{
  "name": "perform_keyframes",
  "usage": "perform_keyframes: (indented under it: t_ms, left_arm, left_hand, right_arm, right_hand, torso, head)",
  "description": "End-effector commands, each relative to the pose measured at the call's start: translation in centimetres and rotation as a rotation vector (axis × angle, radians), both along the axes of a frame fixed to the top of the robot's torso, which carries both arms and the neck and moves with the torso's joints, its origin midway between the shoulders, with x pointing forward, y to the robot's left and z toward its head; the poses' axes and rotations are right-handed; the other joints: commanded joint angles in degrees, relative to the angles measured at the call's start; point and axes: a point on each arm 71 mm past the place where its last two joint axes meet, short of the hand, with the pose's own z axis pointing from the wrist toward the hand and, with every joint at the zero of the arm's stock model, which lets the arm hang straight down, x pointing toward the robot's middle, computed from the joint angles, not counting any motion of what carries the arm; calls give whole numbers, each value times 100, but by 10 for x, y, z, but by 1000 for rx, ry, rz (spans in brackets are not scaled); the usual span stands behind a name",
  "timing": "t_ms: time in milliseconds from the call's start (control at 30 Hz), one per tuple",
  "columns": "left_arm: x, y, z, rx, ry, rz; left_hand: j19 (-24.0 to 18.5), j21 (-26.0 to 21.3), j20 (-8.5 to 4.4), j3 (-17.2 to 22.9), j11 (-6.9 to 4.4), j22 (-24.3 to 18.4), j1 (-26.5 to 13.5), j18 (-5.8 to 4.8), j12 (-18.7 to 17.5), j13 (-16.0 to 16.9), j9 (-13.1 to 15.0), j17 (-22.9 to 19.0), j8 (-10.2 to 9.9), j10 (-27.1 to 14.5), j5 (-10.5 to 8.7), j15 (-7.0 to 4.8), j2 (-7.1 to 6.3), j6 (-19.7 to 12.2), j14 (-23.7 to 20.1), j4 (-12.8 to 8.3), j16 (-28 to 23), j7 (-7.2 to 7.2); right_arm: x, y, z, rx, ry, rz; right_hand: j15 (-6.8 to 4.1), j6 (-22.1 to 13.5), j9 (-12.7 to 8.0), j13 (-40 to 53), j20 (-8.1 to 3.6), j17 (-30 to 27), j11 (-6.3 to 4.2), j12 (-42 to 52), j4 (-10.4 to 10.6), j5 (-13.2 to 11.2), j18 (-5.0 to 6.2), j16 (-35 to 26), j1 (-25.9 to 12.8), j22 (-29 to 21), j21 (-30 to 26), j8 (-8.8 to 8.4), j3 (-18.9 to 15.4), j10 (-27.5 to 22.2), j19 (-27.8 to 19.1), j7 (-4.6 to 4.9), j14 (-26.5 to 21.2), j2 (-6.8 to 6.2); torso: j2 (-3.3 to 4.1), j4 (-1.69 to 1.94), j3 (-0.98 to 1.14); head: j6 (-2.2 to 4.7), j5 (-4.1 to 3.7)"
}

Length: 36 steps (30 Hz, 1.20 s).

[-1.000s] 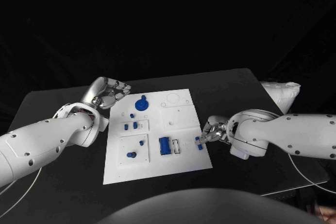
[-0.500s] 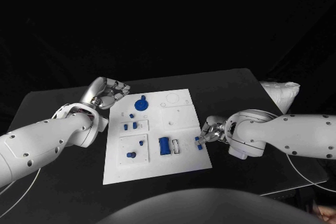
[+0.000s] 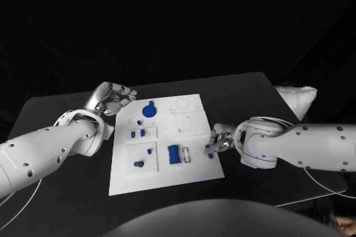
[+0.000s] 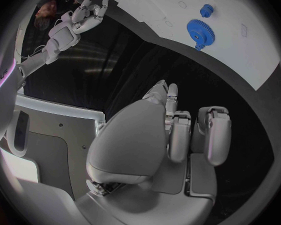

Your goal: Assemble the parts on the task board

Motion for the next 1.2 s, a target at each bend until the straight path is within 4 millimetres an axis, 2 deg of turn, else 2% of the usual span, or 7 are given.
perform_keyframes:
  t_ms: [33,433,900,967,1100,1133,1200]
  left_arm:
    - [-1,-2,0,1,0,-15]
    - [-1,-1,0,3,1,-17]
    - [-1,0,0,3,1,-16]
    - [-1,0,0,3,1,-17]
    - [-1,0,0,3,2,-17]
    - [-1,0,0,3,2,-17]
    - [-1,0,0,3,2,-17]
  left_hand:
    - [473,-3,-25,29,12,1455,-42,-90,-20,-2,8,1507,-19,13,-25,-24,4,34,597,-10,-29,0]
    - [476,1,-25,41,10,1456,-44,-91,-20,-2,8,1507,-21,16,-23,-24,6,31,597,-12,-29,-1]
    - [477,2,-25,43,11,1457,-45,-92,-20,-2,8,1507,-21,16,-23,-24,7,32,597,-11,-29,-1]
    - [477,2,-25,43,11,1457,-45,-92,-20,-2,8,1507,-21,16,-23,-24,7,32,597,-11,-29,-1]
    - [477,2,-25,43,11,1457,-45,-92,-20,-2,8,1507,-21,16,-23,-24,7,32,597,-11,-29,-1]
    - [477,2,-25,43,11,1457,-45,-92,-20,-2,8,1507,-21,16,-23,-24,7,32,597,-11,-29,-1]
    - [478,3,-25,44,11,1457,-46,-92,-19,-2,9,1507,-20,17,-23,-24,9,33,597,-11,-29,-1]
  right_arm:
    - [-4,-4,-7,-100,27,13]
    - [-5,2,-5,-166,-8,79]
    - [-5,4,-7,-194,-26,104]
    - [-5,4,-7,-191,-30,105]
    - [-5,5,-7,-178,-41,102]
    - [-5,5,-6,-175,-45,100]
    - [-5,5,-6,-166,-54,97]
  right_hand:
    - [23,-78,-517,1509,14,1510,22,16,-35,29,-82,23,6,1506,26,65,57,611,599,3,597,-6]
    - [4,-150,-318,1509,0,1510,-1,16,-375,-10,-82,23,395,1506,26,228,287,611,599,-24,597,-5]
    - [-7,-162,-334,1509,-12,1510,-7,16,-605,141,-82,23,683,1506,26,172,538,611,599,-26,597,79]
    - [0,-151,-395,1509,-12,1510,3,16,-646,218,-82,23,732,1506,26,97,629,611,599,-12,597,122]
    - [28,66,-741,1509,3,1510,34,16,-721,317,-82,23,755,1506,26,-273,902,611,599,28,597,186]
    - [47,250,-984,1509,24,1510,57,16,-733,332,-82,23,711,1506,26,-515,1033,611,599,56,597,185]
    - [49,343,-1161,1509,33,1510,59,16,-749,370,-82,23,690,1506,26,-703,1132,611,599,48,597,186]
  torso:
    - [1,0,4]
    - [-1,-3,-1]
    - [2,-4,1]
    - [3,-4,1]
    - [2,-1,0]
    - [2,-1,0]
    - [3,-2,2]
  head:
    - [0,11]
    - [0,-6]
    - [0,-3]
    - [0,-2]
    - [0,-7]
    - [0,-6]
    - [0,-2]
